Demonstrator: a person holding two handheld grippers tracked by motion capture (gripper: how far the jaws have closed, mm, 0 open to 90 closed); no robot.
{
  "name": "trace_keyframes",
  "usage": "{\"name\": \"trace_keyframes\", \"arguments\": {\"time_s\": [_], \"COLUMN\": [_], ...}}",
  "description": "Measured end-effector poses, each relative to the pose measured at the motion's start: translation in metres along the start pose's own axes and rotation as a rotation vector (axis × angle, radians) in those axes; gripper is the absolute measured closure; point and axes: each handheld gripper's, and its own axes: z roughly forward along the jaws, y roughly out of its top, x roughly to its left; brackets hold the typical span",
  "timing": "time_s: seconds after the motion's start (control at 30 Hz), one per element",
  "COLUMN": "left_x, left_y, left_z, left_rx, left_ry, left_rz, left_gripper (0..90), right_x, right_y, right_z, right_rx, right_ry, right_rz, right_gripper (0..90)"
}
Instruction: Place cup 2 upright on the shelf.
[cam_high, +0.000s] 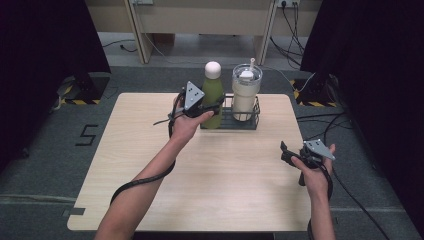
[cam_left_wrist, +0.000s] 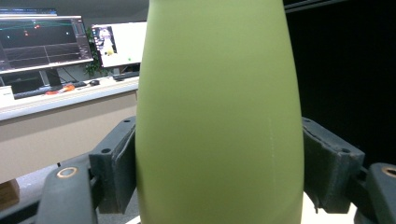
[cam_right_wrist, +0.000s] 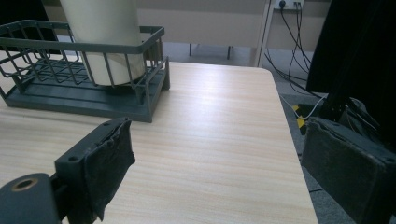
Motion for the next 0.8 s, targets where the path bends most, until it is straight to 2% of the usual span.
{"name": "trace_keyframes", "arguments": {"time_s": [0.37,0.8], "left_x": [0.012,0.025], "left_y": [0.011,0.018], "left_z": [0.009,0.026], "left_rx": [-0.016,-0.016], "left_ry": [0.027,0.054], "left_rz": [-0.01,-0.03], "left_gripper": [23.2,23.2], "right_x": [0.0,0.001], "right_y": [-0.001,-0.003], "right_z": [0.0,0.003], "right_rx": [0.005,0.009], "right_ry": [0.0,0.005], "right_rz": [0.009,-0.002], "right_gripper": [9.3,9.4]}}
